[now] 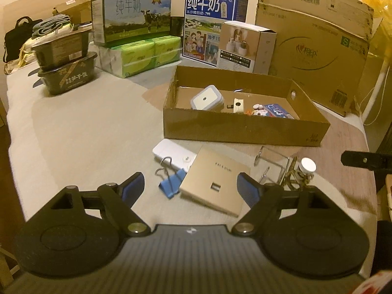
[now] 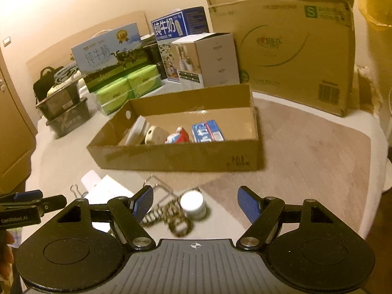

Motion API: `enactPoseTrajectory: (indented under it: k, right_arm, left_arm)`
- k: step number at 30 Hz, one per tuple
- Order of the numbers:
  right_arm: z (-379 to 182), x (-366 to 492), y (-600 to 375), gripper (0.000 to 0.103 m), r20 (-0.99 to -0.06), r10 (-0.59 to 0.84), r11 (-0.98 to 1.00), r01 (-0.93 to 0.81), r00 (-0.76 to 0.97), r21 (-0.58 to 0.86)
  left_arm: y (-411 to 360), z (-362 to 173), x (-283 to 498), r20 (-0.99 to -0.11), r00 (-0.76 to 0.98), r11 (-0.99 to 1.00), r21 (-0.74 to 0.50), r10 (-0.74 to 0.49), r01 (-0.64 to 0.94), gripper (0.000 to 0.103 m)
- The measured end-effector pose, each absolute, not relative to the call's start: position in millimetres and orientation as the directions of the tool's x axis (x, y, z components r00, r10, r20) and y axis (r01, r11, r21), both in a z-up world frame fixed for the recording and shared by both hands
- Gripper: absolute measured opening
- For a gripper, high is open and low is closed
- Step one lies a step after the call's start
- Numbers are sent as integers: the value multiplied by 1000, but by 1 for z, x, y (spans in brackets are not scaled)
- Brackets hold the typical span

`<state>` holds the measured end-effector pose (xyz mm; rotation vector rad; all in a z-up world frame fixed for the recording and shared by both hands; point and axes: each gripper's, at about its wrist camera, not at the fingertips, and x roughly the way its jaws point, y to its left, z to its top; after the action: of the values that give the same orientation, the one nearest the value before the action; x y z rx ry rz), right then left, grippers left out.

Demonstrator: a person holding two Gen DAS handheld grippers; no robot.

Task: Organize rigid objects
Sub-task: 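Withdraw both tools from the box toward the router and wire rack, then lower the left tool toward the gold TP-LINK router while the right tool approaches the white jar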

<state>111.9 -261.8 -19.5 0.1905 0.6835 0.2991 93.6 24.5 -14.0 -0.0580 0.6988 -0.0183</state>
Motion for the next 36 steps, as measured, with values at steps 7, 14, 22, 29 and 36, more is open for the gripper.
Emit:
enactPoseTrajectory:
  k: [7, 14, 22, 29, 36]
  right_arm:
    - [-21, 84, -260, 76, -598, 336, 941, -223, 728, 256]
    - [-22, 69, -255, 76, -605, 330, 944, -245, 725, 221]
    - [-25, 64, -256, 76, -608, 321, 947, -241, 726, 212]
    - [-30, 71, -259, 76, -613, 313, 950, -236, 726, 206]
    - [-40, 83, -265, 76, -628, 301, 954, -218, 718, 208]
  left_arm:
    - [25, -15, 72, -644, 764, 999, -49, -32, 0, 84]
    - [25, -16, 59, -642, 765, 998, -53, -44, 13, 84]
    - [22, -18, 59, -644, 763, 998, -61, -62, 30, 84]
    - [20, -23, 65, -649, 757, 997, -63, -80, 51, 84]
    - [10, -33, 83, -663, 743, 995, -25, -90, 99, 84]
